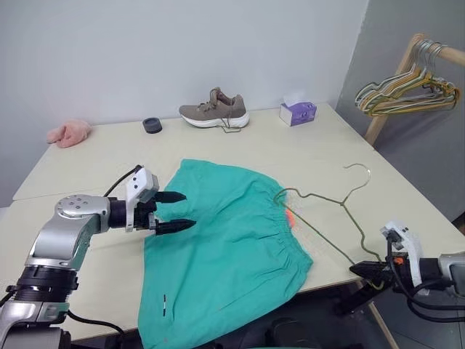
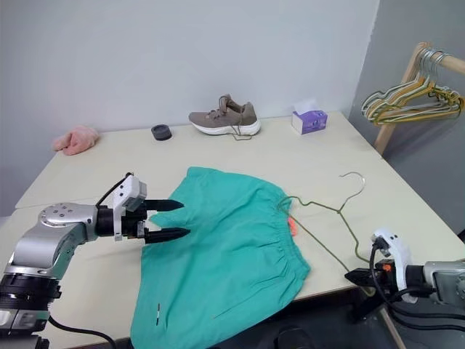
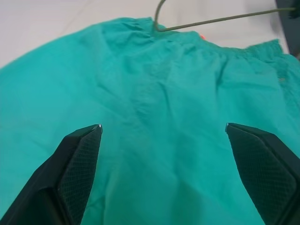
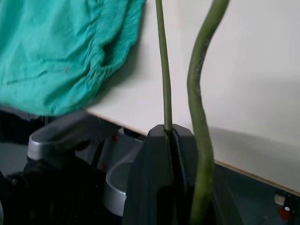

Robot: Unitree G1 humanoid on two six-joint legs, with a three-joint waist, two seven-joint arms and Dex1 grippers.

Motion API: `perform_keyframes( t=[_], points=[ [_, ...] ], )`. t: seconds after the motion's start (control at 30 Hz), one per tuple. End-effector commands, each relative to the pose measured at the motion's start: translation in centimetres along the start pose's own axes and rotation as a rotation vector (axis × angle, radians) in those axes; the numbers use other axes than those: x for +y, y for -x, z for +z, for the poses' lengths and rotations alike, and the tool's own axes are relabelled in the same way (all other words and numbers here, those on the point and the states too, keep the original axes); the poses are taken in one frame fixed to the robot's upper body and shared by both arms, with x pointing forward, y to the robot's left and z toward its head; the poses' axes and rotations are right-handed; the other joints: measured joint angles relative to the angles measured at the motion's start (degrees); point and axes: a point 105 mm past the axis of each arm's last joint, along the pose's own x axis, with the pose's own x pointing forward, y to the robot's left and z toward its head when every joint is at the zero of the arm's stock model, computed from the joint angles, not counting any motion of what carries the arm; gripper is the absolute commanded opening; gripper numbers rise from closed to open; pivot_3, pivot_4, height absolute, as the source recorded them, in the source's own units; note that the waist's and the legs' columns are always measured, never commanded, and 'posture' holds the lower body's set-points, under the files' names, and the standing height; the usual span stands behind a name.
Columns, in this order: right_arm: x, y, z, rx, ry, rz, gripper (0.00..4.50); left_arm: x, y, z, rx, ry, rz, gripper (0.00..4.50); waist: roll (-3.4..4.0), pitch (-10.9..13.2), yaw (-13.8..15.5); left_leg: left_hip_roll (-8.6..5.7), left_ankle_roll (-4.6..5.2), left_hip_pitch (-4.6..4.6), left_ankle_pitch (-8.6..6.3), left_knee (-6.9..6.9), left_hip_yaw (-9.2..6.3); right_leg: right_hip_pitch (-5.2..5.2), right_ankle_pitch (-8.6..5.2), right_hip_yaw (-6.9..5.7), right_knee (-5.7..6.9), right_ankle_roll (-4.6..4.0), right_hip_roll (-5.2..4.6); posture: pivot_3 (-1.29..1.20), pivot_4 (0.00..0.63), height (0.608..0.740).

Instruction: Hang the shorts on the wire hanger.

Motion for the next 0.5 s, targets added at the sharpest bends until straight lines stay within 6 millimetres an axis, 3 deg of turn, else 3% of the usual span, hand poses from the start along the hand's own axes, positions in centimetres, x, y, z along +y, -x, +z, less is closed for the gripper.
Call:
perform_keyframes(
  t=[0.03, 0.27, 0.5],
  points=[
    [-0.1, 0.7, 0.2, -0.026, -0.016, -0.014, 0.00, 0.6, 0.6, 1.5, -0.035, -0.064, 0.030, 4.46, 0.00, 0.00, 0.02, 0.00, 0.00, -0.01, 0.00, -0.01, 0.00, -0.01, 0.00, 0.00, 0.00, 0.00, 0.00, -0.29, 0.000, 0.740],
    [0.0, 0.2, -0.7, 0.001, -0.047, -0.007, 0.00, 0.5, 0.5, 1.5, -0.040, -0.081, 0.029, 4.46, 0.01, -0.01, 0.01, 0.00, 0.00, -0.01, 0.00, 0.00, -0.01, -0.01, 0.00, 0.01, 0.01, 0.00, 0.00, -0.28, 0.000, 0.740],
    [1.1, -0.2, 0.2, 0.002, 0.015, 0.048, 0.00, 0.5, 0.5, 1.4, -0.039, -0.084, 0.033, 4.46, 0.01, -0.01, 0.00, 0.00, 0.00, 0.00, 0.00, 0.01, 0.00, -0.01, 0.00, 0.01, 0.01, 0.01, 0.00, -0.27, 0.000, 0.740]
  ],
)
